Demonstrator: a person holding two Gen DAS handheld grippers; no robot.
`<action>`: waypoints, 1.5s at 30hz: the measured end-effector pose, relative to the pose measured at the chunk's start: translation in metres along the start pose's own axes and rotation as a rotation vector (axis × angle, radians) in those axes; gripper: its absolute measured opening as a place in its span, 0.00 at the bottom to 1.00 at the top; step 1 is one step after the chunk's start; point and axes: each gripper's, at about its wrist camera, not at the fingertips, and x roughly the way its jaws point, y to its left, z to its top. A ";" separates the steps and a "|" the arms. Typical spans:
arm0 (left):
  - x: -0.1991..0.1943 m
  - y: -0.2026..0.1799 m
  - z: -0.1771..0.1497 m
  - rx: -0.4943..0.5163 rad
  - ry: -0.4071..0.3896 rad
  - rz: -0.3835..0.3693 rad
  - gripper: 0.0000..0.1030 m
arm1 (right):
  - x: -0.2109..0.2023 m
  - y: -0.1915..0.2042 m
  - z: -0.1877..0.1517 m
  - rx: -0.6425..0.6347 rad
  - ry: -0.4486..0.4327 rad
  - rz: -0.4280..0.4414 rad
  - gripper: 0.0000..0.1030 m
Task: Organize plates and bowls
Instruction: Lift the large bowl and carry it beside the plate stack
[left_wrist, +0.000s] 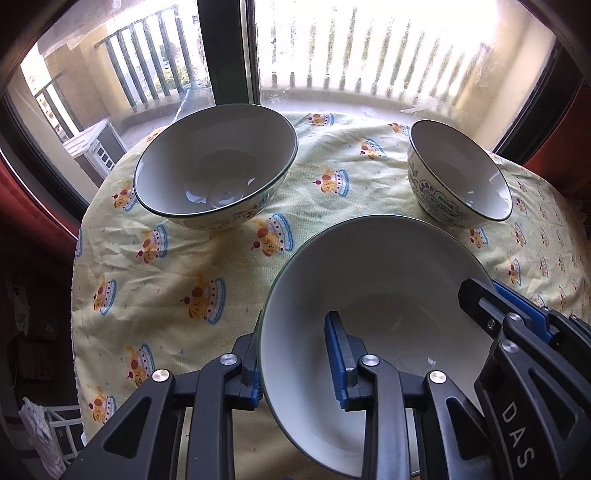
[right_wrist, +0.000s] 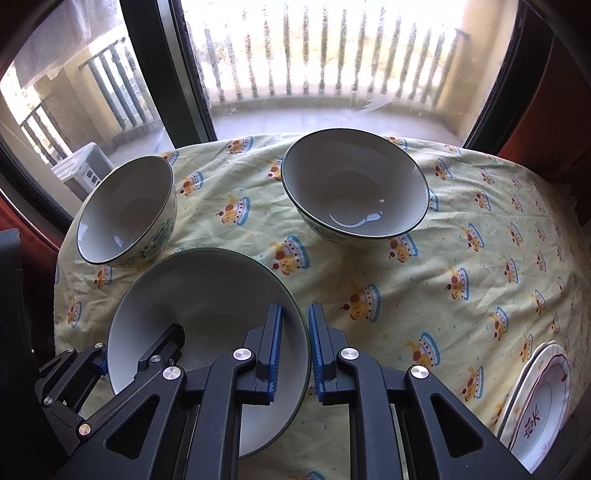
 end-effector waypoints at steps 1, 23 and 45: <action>-0.002 -0.002 -0.003 0.003 0.002 -0.002 0.26 | -0.002 -0.002 -0.003 0.001 0.001 -0.004 0.18; -0.061 -0.063 -0.060 0.018 -0.046 0.012 0.26 | -0.074 -0.059 -0.057 -0.011 -0.046 0.010 0.18; -0.050 -0.152 -0.130 -0.020 0.015 0.040 0.26 | -0.078 -0.157 -0.120 -0.055 -0.008 0.043 0.18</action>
